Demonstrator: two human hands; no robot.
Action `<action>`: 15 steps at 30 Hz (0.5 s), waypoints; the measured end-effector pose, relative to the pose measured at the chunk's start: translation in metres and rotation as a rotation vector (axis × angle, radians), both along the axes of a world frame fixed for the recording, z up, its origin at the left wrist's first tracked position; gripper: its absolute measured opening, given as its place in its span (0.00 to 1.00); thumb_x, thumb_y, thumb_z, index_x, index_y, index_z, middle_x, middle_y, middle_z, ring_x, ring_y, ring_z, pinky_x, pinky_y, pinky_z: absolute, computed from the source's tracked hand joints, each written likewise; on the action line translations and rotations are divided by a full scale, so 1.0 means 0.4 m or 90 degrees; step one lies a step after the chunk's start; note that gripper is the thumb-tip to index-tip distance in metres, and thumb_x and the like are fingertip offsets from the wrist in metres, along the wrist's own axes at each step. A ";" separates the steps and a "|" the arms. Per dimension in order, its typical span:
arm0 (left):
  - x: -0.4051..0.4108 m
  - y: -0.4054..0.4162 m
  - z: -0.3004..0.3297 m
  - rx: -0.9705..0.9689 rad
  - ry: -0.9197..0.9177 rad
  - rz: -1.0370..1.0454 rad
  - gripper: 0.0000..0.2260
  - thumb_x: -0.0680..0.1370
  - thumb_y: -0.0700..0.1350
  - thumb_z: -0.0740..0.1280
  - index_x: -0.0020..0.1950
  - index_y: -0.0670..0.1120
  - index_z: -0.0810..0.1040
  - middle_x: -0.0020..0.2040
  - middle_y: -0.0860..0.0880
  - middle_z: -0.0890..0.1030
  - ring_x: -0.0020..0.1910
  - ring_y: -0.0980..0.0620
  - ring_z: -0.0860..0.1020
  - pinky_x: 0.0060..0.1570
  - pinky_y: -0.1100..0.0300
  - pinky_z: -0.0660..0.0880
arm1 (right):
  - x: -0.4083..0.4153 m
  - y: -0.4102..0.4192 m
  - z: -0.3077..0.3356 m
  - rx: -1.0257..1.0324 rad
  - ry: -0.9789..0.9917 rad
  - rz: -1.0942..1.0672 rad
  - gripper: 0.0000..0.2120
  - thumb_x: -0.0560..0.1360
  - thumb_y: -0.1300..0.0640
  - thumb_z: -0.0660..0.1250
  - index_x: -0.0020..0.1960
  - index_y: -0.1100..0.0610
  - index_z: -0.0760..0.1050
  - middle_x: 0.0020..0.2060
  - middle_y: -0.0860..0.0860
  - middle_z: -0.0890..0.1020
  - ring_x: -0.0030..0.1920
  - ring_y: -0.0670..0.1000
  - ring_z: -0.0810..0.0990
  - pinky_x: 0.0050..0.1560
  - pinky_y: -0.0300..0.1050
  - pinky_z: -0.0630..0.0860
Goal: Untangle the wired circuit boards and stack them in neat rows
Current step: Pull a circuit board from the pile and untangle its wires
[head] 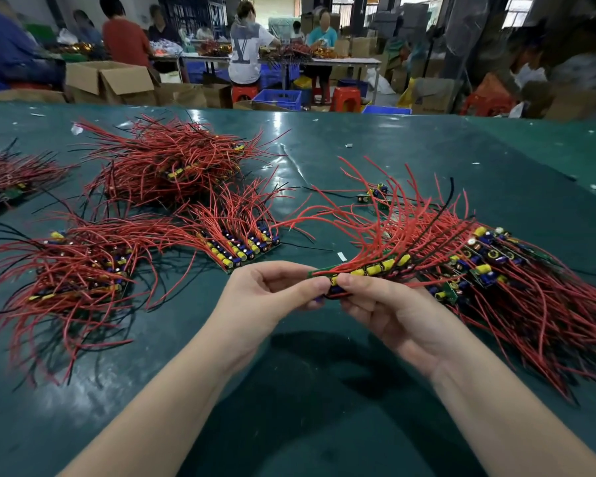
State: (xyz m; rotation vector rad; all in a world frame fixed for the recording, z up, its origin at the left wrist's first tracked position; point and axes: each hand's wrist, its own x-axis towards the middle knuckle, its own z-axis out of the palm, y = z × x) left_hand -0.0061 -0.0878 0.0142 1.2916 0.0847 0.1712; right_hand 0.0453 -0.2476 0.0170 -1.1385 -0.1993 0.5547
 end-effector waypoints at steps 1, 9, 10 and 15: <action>-0.001 0.000 0.000 -0.004 0.001 -0.004 0.11 0.58 0.43 0.75 0.38 0.41 0.83 0.36 0.45 0.85 0.31 0.54 0.81 0.35 0.67 0.77 | 0.000 0.000 0.000 -0.001 0.011 0.003 0.13 0.56 0.59 0.76 0.40 0.60 0.84 0.42 0.56 0.86 0.41 0.49 0.85 0.40 0.37 0.79; -0.001 0.006 -0.001 -0.041 0.019 -0.060 0.11 0.58 0.47 0.75 0.38 0.45 0.87 0.39 0.46 0.85 0.37 0.55 0.83 0.37 0.66 0.79 | 0.002 0.001 -0.001 0.033 0.098 0.044 0.09 0.56 0.58 0.75 0.36 0.57 0.84 0.37 0.53 0.86 0.36 0.47 0.84 0.37 0.37 0.79; 0.000 0.008 0.000 -0.040 0.021 -0.065 0.11 0.58 0.47 0.75 0.38 0.45 0.87 0.39 0.46 0.85 0.37 0.56 0.83 0.36 0.66 0.78 | 0.003 0.001 -0.001 0.038 0.103 0.044 0.09 0.56 0.59 0.75 0.36 0.57 0.84 0.37 0.53 0.86 0.36 0.47 0.84 0.37 0.37 0.79; 0.005 0.014 0.002 -0.056 0.045 -0.104 0.05 0.63 0.43 0.74 0.37 0.45 0.86 0.36 0.48 0.84 0.34 0.56 0.82 0.36 0.68 0.78 | 0.005 0.001 0.001 0.035 0.104 0.048 0.09 0.56 0.58 0.76 0.36 0.58 0.83 0.36 0.53 0.85 0.35 0.47 0.83 0.38 0.38 0.79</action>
